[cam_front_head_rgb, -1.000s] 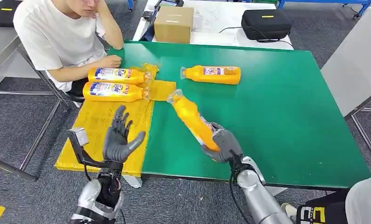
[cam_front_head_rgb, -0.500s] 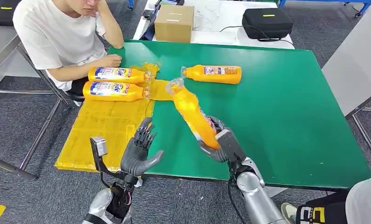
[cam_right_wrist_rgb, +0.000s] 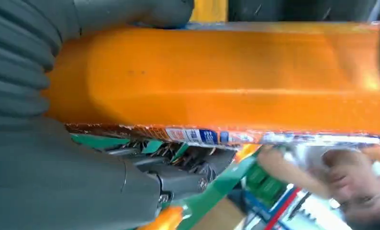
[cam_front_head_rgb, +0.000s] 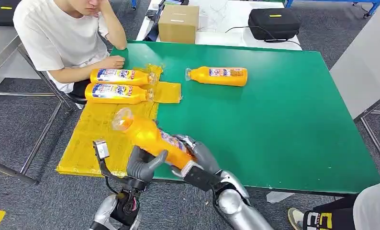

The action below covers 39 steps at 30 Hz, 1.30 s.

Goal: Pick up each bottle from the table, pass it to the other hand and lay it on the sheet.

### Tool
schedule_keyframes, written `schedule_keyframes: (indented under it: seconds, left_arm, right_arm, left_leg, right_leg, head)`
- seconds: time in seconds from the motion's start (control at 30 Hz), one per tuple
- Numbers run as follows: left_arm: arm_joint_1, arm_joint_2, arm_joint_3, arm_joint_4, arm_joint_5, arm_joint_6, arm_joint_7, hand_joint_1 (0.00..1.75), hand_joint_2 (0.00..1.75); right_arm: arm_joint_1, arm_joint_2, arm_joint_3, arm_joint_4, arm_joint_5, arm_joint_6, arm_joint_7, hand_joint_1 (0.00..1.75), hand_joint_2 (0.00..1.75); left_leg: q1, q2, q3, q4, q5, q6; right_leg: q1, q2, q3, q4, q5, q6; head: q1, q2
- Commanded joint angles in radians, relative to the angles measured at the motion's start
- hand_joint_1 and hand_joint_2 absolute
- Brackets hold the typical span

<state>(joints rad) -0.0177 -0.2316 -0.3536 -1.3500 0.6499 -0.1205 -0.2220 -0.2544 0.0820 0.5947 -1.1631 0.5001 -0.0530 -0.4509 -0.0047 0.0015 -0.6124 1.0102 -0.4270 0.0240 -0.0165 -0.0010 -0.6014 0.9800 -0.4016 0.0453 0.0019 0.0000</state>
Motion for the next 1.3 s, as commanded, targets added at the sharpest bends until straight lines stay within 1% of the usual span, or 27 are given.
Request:
schedule_keyframes:
  seconds: [0.03,0.17,0.2,0.23,0.27,0.3,0.33,0.37,0.4,0.53,0.57,0.6,0.67,0.77,0.8,0.87,0.9,0.97,1.0,1.03,1.1,1.13,1.17,1.2,1.23,1.27,1.3]
  left_arm:
    - [-0.005,0.029,-0.046,-0.022,0.042,-0.086,0.012,0.00,1.75]
    - [-0.004,0.027,-0.046,-0.023,0.042,-0.085,0.012,0.00,1.75]
    - [-0.002,0.038,-0.058,-0.038,0.027,-0.101,0.004,0.00,1.75]
    - [-0.002,0.042,-0.060,-0.043,0.009,-0.102,-0.009,0.00,1.75]
    - [-0.006,0.048,-0.065,-0.045,-0.029,-0.088,-0.023,0.02,1.75]
    - [-0.010,0.044,-0.061,-0.041,-0.048,-0.062,-0.027,1.75,1.75]
    - [-0.012,0.044,-0.058,-0.040,-0.048,-0.062,-0.028,1.75,1.75]
    - [-0.015,0.037,-0.044,-0.031,-0.042,-0.049,-0.025,1.75,1.75]
    - [-0.017,0.037,-0.037,-0.026,-0.040,-0.047,-0.024,1.75,1.75]
    - [-0.028,0.040,-0.030,-0.003,-0.015,-0.073,-0.011,1.75,1.75]
    - [-0.030,0.040,-0.029,0.002,-0.014,-0.074,-0.010,1.75,1.75]
    - [-0.033,0.041,-0.030,0.007,-0.014,-0.075,-0.008,1.75,1.75]
    - [-0.037,0.042,-0.030,0.019,-0.015,-0.072,-0.007,1.75,1.75]
    - [-0.037,0.042,-0.030,0.019,-0.015,-0.072,-0.007,1.75,1.75]
    - [-0.038,0.042,-0.030,0.024,-0.014,-0.071,-0.006,1.75,1.75]
    - [-0.040,0.041,-0.026,0.032,-0.007,-0.067,0.000,1.75,1.75]
    - [-0.039,0.040,-0.020,0.037,0.003,-0.066,0.005,1.75,1.75]
    - [-0.037,0.040,-0.012,0.037,0.020,-0.073,0.007,1.75,1.75]
    - [-0.035,0.046,0.002,0.033,0.036,-0.082,0.004,1.75,1.75]
    - [-0.038,0.051,0.014,0.029,0.009,-0.057,-0.019,1.75,1.75]
    - [-0.044,0.058,0.027,0.029,0.011,-0.056,-0.017,1.75,1.75]
    - [-0.050,0.063,0.045,0.029,-0.039,-0.005,-0.046,1.75,1.75]
    - [-0.067,0.085,0.061,0.028,-0.127,0.051,-0.099,1.75,1.75]
    - [-0.079,0.095,0.082,0.031,-0.175,0.078,-0.119,1.75,1.75]
    - [-0.095,0.112,0.108,0.032,-0.227,0.106,-0.133,1.75,1.75]
    - [-0.106,0.128,0.120,0.032,-0.278,0.112,-0.145,1.75,1.75]
    - [-0.115,0.131,0.132,0.035,-0.295,0.099,-0.142,1.75,1.75]
  right_arm:
    - [-0.058,-0.018,0.098,0.045,-0.009,0.004,0.027,1.75,1.75]
    - [-0.061,-0.020,0.097,0.046,-0.009,0.004,0.027,1.75,1.75]
    - [-0.068,-0.014,0.095,0.064,-0.010,0.003,0.033,1.75,1.75]
    - [-0.072,-0.012,0.095,0.071,-0.011,0.003,0.038,1.71,1.75]
    - [-0.079,-0.011,0.097,0.081,-0.011,0.005,0.039,1.62,1.75]
    - [-0.083,-0.010,0.098,0.085,-0.011,0.006,0.040,1.43,1.75]
    - [-0.084,-0.009,0.098,0.085,-0.011,0.007,0.040,0.45,1.75]
    - [-0.079,-0.002,0.095,0.079,-0.009,-0.006,0.046,0.00,1.75]
    - [-0.074,0.001,0.099,0.066,-0.005,-0.015,0.043,0.00,0.00]
    - [-0.064,0.006,0.097,0.035,-0.004,-0.043,0.038,0.00,0.00]
    - [-0.064,0.006,0.096,0.032,-0.002,-0.050,0.037,0.00,0.00]
    - [-0.065,0.006,0.095,0.028,0.000,-0.053,0.037,0.00,0.00]
    - [-0.061,0.006,0.090,0.022,-0.003,-0.061,0.037,0.00,0.00]
    - [-0.061,0.006,0.090,0.022,-0.003,-0.061,0.037,0.00,0.00]
    - [-0.057,0.005,0.087,0.019,-0.005,-0.064,0.037,0.00,0.00]
    - [-0.051,0.005,0.082,0.013,-0.007,-0.075,0.033,0.00,0.00]
    - [-0.045,0.005,0.079,0.008,-0.011,-0.078,0.031,0.00,0.00]
    - [-0.040,0.007,0.075,0.002,-0.015,-0.084,0.029,0.00,0.00]
    - [-0.033,0.007,0.069,-0.007,-0.021,-0.091,0.023,0.00,0.00]
    - [-0.026,0.007,0.064,-0.017,-0.024,-0.099,0.017,0.00,0.00]
    - [-0.021,0.003,0.063,-0.027,-0.024,-0.100,0.017,0.00,0.00]
    - [-0.010,0.004,0.052,-0.039,-0.031,-0.115,0.009,0.00,0.00]
    - [0.009,0.006,0.033,-0.063,-0.043,-0.136,-0.001,0.00,0.00]
    - [0.022,0.002,0.024,-0.082,-0.047,-0.149,-0.010,0.00,0.00]
    - [0.042,0.003,0.000,-0.112,-0.058,-0.180,-0.029,0.00,0.00]
    - [0.064,0.013,-0.036,-0.152,-0.087,-0.227,-0.087,0.00,0.00]
    - [0.076,0.015,-0.050,-0.182,-0.093,-0.251,-0.121,0.00,0.00]
  left_leg:
    - [0.000,0.001,0.002,0.000,-0.001,-0.001]
    - [0.001,0.000,0.004,0.000,-0.001,-0.002]
    - [0.001,0.000,0.005,0.000,-0.002,-0.002]
    - [0.001,0.000,0.004,0.000,-0.001,-0.002]
    - [0.001,0.001,0.002,0.000,-0.001,-0.001]
    - [0.001,0.001,0.004,0.000,-0.002,-0.002]
    - [0.001,0.001,0.004,-0.001,-0.001,-0.001]
    - [0.001,0.001,0.002,0.000,-0.001,-0.001]
    - [0.001,0.001,0.005,-0.001,-0.002,-0.002]
    - [0.000,-0.001,0.002,0.000,-0.001,-0.001]
    - [0.002,0.001,0.003,0.000,-0.002,-0.002]
    - [0.000,0.000,0.002,-0.001,-0.001,-0.001]
    - [0.001,-0.002,0.003,-0.001,-0.001,-0.002]
    - [0.000,-0.001,0.001,-0.001,0.000,-0.001]
    - [0.001,0.000,0.003,-0.001,-0.001,-0.002]
    - [0.000,-0.001,0.001,-0.001,0.000,-0.001]
    - [0.001,-0.001,0.003,-0.001,-0.001,-0.002]
    - [0.001,-0.001,0.004,-0.001,-0.001,-0.002]
    - [0.001,-0.001,0.003,-0.001,-0.001,-0.001]
    - [0.001,0.000,0.004,-0.001,-0.002,-0.002]
    - [0.001,-0.001,0.002,-0.001,-0.001,-0.001]
    - [0.001,-0.001,0.002,-0.001,-0.001,-0.002]
    - [0.001,-0.001,0.003,-0.001,-0.001,-0.002]
    - [0.001,-0.001,0.001,-0.001,0.000,-0.001]
    - [0.002,-0.002,0.004,-0.001,-0.001,-0.002]
    - [0.001,-0.002,0.002,-0.001,0.000,-0.002]
    - [0.001,-0.002,0.001,-0.001,0.000,-0.001]
  right_leg:
    - [0.000,0.001,0.002,0.000,-0.001,-0.001]
    - [0.001,0.000,0.003,0.000,-0.001,-0.002]
    - [0.001,0.000,0.004,0.000,-0.002,-0.002]
    - [0.001,0.000,0.004,0.000,-0.001,-0.002]
    - [0.001,0.001,0.002,0.000,0.000,-0.001]
    - [0.001,0.001,0.004,0.000,-0.001,-0.002]
    - [0.001,0.001,0.003,0.000,-0.001,-0.002]
    - [0.001,0.001,0.002,0.000,-0.001,-0.001]
    - [0.001,0.001,0.005,0.000,-0.002,-0.002]
    - [0.000,0.000,0.002,0.000,-0.001,-0.001]
    - [0.002,0.002,0.003,0.000,-0.001,-0.002]
    - [0.000,0.000,0.001,0.000,-0.001,-0.001]
    - [0.001,-0.001,0.003,0.000,-0.002,-0.002]
    - [0.000,0.000,0.001,0.000,0.000,-0.001]
    - [0.001,0.000,0.003,0.000,-0.001,-0.002]
    - [0.000,-0.001,0.001,0.000,0.000,-0.001]
    - [0.001,-0.001,0.003,-0.001,-0.001,-0.002]
    - [0.001,-0.001,0.004,-0.001,-0.002,-0.002]
    - [0.001,0.000,0.002,-0.001,-0.001,-0.002]
    - [0.001,0.000,0.004,-0.001,-0.002,-0.002]
    - [0.001,0.000,0.002,-0.001,-0.001,-0.002]
    - [0.001,-0.001,0.002,-0.001,-0.001,-0.002]
    - [0.001,-0.001,0.003,0.000,-0.001,-0.002]
    - [0.001,-0.001,0.001,-0.001,-0.001,-0.002]
    - [0.002,-0.002,0.004,-0.001,-0.002,-0.003]
    - [0.001,-0.002,0.002,-0.001,-0.001,-0.002]
    - [0.001,-0.002,0.000,0.000,0.000,-0.001]
  head:
    - [0.000,0.000]
    - [0.000,0.000]
    - [0.000,0.000]
    - [0.000,0.000]
    - [0.000,0.000]
    - [0.000,0.000]
    - [0.000,0.000]
    - [0.000,0.000]
    - [0.000,0.000]
    - [0.000,0.000]
    - [0.000,0.000]
    - [0.000,0.000]
    - [0.000,0.000]
    - [0.000,0.000]
    - [0.000,0.000]
    - [0.000,0.000]
    - [0.000,0.000]
    - [0.000,0.000]
    - [0.000,0.000]
    - [0.000,0.000]
    - [0.000,0.000]
    - [0.000,0.000]
    - [0.000,0.000]
    - [0.000,0.000]
    - [0.000,0.000]
    - [0.000,0.000]
    - [0.000,0.000]
